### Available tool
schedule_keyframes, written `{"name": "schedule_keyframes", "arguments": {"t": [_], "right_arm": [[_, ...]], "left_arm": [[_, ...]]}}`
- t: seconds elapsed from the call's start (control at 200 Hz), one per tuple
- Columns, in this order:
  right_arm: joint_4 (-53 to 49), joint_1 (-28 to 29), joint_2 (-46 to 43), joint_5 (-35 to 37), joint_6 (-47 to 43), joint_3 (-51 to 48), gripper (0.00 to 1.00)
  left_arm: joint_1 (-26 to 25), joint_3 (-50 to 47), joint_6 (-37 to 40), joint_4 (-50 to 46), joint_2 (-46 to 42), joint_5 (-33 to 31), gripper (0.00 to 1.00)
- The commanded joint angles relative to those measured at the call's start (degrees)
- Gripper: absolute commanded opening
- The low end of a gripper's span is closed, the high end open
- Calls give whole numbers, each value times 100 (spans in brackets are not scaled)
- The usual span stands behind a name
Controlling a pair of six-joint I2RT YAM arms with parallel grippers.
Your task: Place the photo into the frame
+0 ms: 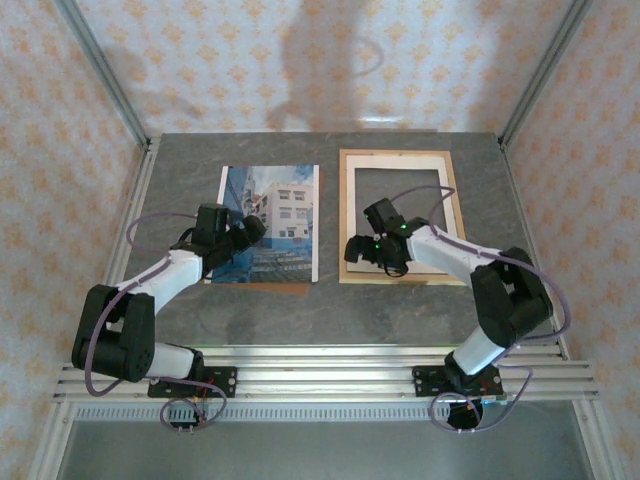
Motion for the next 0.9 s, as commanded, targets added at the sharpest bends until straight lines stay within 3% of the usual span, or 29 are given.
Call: {"name": "schedule_keyframes", "arguments": {"t": [0.0, 0.616, 0.896], "right_arm": [[183, -48, 145, 125, 170, -22, 99], [20, -60, -321, 330, 94, 185, 100], [-266, -75, -728, 1093, 274, 676, 100]], "left_arm": [[60, -107, -65, 142, -82, 44, 100], [64, 156, -26, -82, -143, -100, 100], [108, 391, 169, -296, -153, -261, 100]]}}
